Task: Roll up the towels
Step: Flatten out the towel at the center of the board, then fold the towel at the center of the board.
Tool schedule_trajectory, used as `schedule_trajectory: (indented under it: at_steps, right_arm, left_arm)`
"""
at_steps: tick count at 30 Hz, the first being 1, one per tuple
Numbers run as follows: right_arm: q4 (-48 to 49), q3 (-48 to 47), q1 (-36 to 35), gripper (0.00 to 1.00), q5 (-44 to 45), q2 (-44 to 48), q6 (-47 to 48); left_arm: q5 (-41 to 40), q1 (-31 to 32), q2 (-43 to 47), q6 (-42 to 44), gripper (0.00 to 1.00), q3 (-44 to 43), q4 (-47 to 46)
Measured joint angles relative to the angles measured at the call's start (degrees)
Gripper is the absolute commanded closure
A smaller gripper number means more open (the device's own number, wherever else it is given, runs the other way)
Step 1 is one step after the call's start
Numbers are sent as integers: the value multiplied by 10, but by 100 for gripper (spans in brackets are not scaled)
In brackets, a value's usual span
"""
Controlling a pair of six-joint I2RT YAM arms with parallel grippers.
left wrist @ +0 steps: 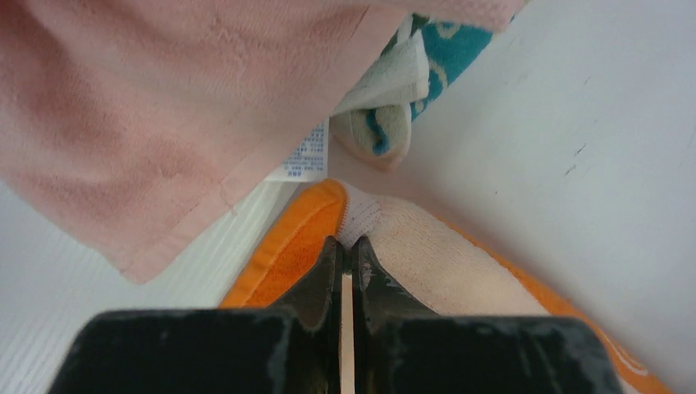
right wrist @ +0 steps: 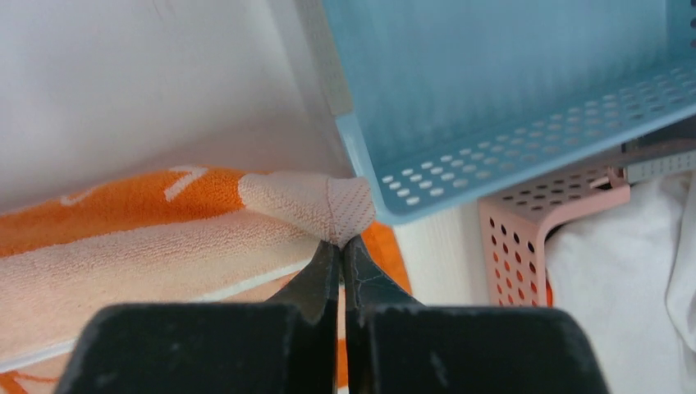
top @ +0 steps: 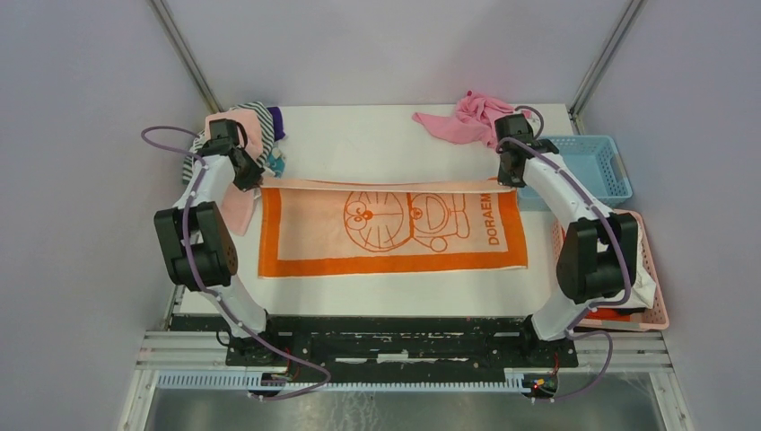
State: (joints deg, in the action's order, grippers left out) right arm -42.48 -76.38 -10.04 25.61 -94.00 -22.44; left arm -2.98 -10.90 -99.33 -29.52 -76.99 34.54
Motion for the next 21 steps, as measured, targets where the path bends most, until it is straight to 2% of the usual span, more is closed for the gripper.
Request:
schedule_trajectory:
  at_steps: [6, 10, 14, 21]
  right_arm:
    - [27, -30, 14, 100, -11, -26, 12]
    - [28, -11, 18, 100, -19, -8, 11]
    - [12, 30, 25, 100, -23, 40, 3]
    - [-29, 97, 34, 100, -26, 128, -22]
  left_arm:
    - [1, -2, -30, 0, 97, -27, -20]
    - [1, -2, -9, 0, 97, 5, -35]
    - [3, -5, 62, -7, 97, 93, -43]
    - [3, -22, 236, -42, 97, 245, -35]
